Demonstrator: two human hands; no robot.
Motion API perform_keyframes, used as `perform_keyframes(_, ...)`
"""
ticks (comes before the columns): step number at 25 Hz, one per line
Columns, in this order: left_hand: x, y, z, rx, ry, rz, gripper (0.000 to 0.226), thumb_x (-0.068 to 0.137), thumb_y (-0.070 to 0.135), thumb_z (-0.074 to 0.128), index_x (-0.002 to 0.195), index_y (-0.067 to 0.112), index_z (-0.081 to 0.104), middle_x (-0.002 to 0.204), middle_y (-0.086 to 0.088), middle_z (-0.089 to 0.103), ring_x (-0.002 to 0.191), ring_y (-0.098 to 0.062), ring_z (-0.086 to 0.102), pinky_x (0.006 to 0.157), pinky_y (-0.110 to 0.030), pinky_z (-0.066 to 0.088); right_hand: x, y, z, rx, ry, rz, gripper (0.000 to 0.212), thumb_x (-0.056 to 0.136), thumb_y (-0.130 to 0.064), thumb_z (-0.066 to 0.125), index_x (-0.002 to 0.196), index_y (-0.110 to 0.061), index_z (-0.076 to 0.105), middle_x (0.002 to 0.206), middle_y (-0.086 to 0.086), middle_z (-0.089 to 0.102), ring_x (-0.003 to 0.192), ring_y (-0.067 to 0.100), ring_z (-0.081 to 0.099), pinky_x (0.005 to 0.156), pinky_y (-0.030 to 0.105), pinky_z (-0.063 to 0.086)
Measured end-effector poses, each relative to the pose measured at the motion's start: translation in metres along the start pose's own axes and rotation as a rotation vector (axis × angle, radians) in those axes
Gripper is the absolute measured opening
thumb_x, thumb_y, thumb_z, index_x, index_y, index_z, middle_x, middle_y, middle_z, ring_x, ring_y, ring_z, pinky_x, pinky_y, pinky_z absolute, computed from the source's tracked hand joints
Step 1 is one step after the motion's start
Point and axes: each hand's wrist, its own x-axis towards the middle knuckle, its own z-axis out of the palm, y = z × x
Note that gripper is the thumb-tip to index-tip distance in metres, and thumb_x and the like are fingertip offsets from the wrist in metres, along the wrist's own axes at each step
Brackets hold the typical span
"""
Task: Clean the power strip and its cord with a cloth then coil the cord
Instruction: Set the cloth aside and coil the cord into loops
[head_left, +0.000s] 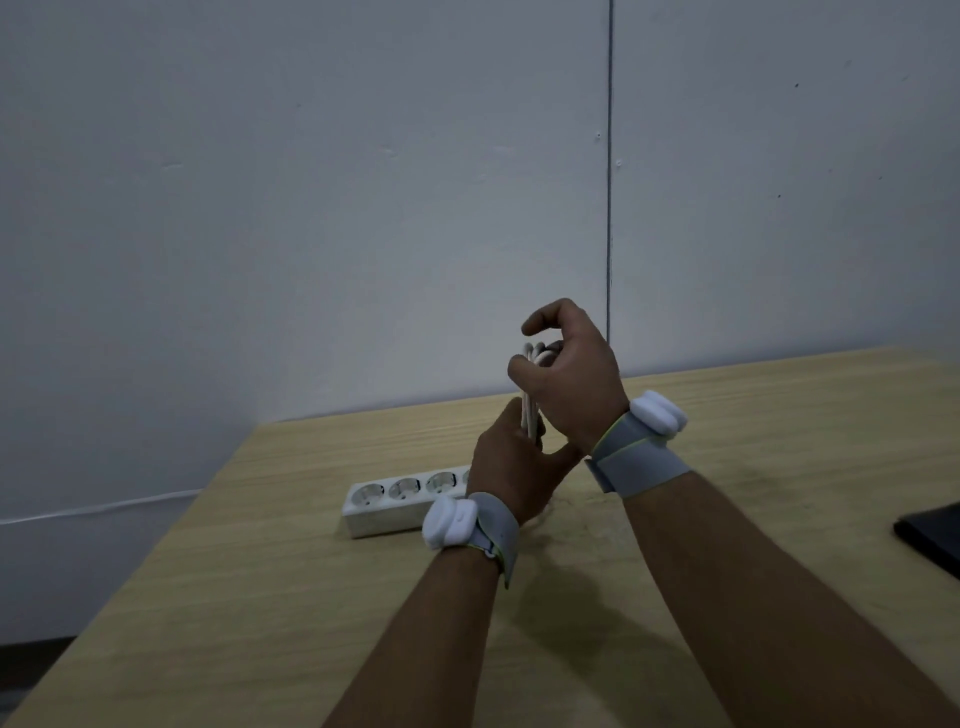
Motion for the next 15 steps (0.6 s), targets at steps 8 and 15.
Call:
perform_keyframes(8,0.005,-0.004,-0.013,-0.028,-0.026,-0.061,0.032,0.084,0.022,0.05,0.053,0.014,0.048,0.059,-0.012,0.059,0.065,-0.04,0.056,0.053,-0.033,0.031,-0.007,-0.023,-0.002,-0.051,-0.142,-0.188,0.012,0.082,-0.023,0.067,0.09,-0.023,0.057,0.094,0.0,0.057,0.073,0.005,0.052,0.066,0.008,0.037)
perform_keyframes(15,0.013,-0.011,-0.034,-0.009,0.053,-0.13,0.05,0.096,0.04,0.05,0.057,0.009,0.048,0.047,-0.003,0.043,0.05,-0.029,0.043,0.05,-0.033,0.024,0.0,-0.007,-0.01,-0.068,-0.213,-0.051,0.055,0.067,-0.068,0.06,0.107,-0.031,0.053,0.106,-0.015,0.055,0.093,-0.002,0.053,0.072,0.011,0.04)
